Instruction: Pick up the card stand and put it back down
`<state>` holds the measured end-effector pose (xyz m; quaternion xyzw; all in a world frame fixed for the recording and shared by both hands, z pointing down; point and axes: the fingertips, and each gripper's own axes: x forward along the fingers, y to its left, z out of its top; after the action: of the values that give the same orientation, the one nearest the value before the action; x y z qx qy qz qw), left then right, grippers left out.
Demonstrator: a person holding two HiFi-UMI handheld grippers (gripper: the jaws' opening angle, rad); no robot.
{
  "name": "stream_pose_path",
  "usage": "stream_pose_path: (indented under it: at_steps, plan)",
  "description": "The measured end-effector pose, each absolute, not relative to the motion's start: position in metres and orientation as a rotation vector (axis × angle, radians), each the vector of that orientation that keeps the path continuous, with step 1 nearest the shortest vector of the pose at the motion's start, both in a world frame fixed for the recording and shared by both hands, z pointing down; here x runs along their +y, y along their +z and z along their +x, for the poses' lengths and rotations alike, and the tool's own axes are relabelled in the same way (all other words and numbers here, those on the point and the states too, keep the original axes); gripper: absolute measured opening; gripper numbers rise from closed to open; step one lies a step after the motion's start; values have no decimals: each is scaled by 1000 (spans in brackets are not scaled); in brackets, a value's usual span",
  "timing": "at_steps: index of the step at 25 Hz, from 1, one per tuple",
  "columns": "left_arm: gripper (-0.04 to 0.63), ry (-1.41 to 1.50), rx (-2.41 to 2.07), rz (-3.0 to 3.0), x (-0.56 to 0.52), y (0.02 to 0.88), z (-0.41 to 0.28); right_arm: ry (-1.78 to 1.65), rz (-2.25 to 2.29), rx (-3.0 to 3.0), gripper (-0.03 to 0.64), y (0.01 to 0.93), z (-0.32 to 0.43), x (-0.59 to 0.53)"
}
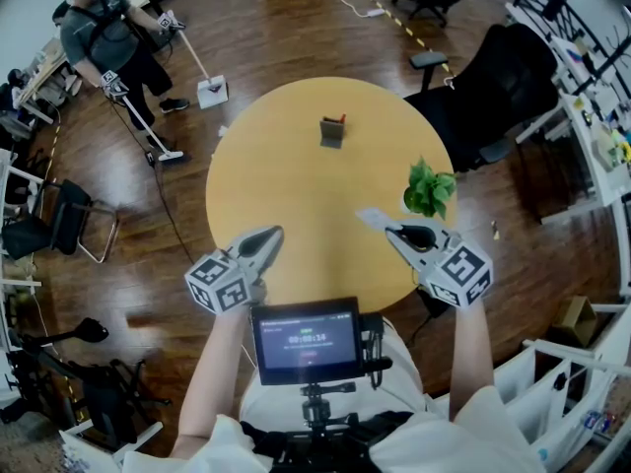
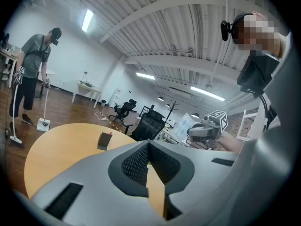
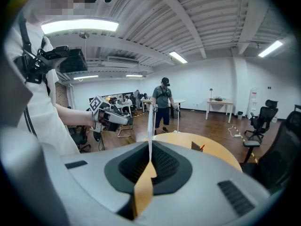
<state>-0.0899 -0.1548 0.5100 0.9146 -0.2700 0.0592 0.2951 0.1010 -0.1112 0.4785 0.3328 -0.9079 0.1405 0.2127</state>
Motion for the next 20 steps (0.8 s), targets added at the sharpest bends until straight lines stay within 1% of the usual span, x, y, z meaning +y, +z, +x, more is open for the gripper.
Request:
stream_pose_path:
  at_steps: [11, 20]
  plan:
    - [0, 209, -748, 2427, -159, 526, -89, 424, 911, -2498, 21, 502, 110, -118]
    - [0, 271, -780, 2400, -155, 556, -95, 490, 880, -2467, 21, 543, 106, -117]
